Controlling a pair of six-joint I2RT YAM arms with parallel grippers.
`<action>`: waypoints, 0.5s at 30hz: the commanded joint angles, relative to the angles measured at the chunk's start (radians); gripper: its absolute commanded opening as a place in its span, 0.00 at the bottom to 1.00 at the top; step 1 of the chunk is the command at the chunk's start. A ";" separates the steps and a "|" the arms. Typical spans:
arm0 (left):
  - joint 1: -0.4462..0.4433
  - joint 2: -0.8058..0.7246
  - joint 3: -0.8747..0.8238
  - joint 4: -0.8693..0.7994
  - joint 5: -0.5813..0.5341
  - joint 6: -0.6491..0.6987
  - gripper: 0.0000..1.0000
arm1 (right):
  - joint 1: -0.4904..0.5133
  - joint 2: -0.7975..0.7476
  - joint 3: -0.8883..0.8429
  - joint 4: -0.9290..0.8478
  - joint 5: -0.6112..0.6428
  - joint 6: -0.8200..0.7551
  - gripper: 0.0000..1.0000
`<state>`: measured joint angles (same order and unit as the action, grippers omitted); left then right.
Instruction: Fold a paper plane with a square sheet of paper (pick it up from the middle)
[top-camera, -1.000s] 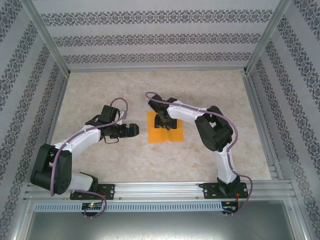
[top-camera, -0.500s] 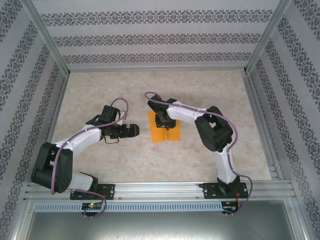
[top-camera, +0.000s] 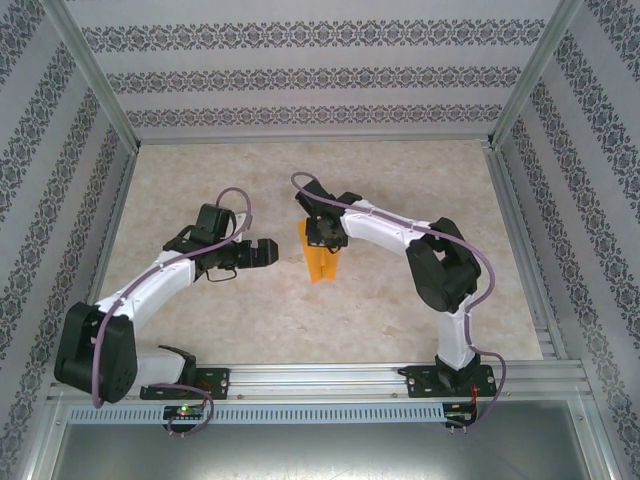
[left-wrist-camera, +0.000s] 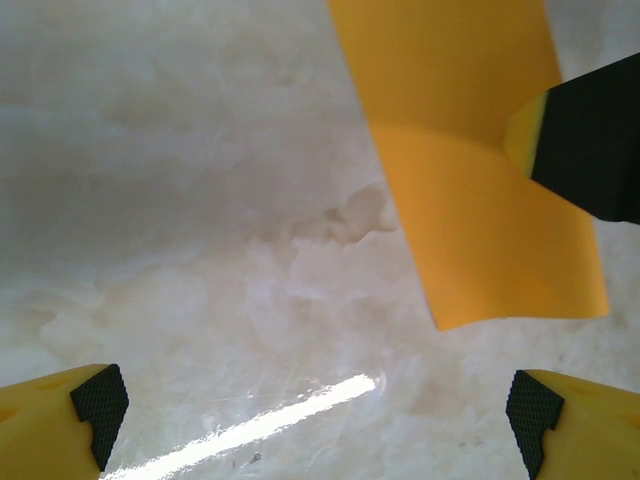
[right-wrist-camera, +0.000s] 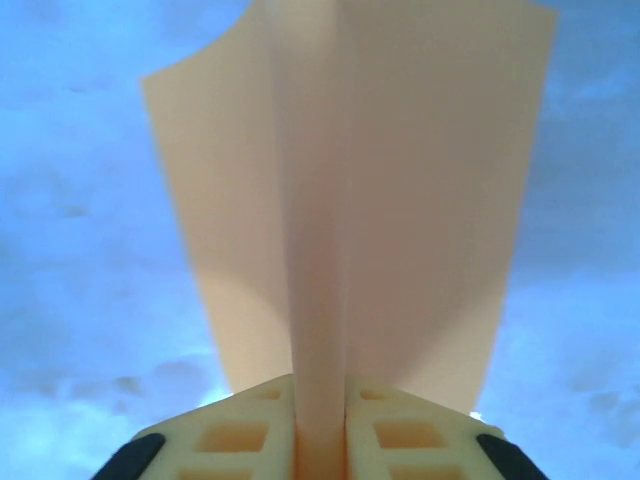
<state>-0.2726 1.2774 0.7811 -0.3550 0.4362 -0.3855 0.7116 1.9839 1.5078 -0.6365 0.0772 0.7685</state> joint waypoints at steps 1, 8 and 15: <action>0.014 -0.063 0.054 -0.057 -0.015 -0.025 1.00 | 0.012 -0.092 -0.020 0.073 -0.086 0.026 0.15; 0.016 -0.125 0.104 -0.047 0.055 -0.084 1.00 | -0.007 -0.254 -0.196 0.349 -0.270 0.122 0.16; 0.002 -0.028 0.099 0.102 0.165 -0.177 0.91 | -0.058 -0.309 -0.420 0.565 -0.366 0.195 0.18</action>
<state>-0.2665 1.2064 0.8646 -0.3351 0.5373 -0.5026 0.6827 1.6913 1.1816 -0.2031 -0.2230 0.9039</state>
